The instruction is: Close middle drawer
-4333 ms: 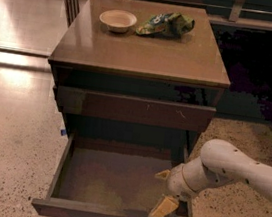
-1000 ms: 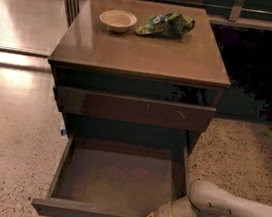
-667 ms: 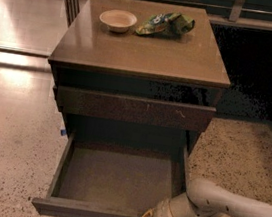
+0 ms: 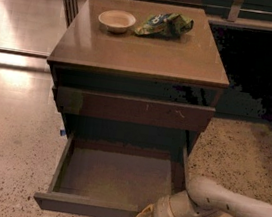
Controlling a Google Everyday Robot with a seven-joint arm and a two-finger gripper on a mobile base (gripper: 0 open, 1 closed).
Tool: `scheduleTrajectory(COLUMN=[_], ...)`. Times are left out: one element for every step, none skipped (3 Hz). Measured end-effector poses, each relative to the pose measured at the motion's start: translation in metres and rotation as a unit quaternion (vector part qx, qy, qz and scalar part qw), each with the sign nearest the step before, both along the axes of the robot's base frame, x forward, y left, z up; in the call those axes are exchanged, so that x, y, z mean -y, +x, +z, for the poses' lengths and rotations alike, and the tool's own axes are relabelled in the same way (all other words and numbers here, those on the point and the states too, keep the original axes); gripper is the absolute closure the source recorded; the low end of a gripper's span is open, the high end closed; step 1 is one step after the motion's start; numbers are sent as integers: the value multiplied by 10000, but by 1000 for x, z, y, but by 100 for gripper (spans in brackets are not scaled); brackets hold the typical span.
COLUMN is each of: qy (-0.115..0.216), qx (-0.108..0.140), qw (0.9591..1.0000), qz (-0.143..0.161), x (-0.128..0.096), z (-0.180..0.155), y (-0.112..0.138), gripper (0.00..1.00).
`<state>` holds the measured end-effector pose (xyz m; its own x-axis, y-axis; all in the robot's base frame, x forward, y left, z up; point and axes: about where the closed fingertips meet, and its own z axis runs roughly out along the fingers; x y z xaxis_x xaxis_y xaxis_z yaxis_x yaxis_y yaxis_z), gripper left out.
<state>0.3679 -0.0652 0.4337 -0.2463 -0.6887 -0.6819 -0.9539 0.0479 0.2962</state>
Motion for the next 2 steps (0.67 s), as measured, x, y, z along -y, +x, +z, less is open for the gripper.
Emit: scheduleTrajectory(qy=[169, 132], qx=[84, 97], qw=[9994, 9994], qz=[-285, -311], x=[3, 2], z=[1, -3], y=[18, 18], gripper=[100, 100])
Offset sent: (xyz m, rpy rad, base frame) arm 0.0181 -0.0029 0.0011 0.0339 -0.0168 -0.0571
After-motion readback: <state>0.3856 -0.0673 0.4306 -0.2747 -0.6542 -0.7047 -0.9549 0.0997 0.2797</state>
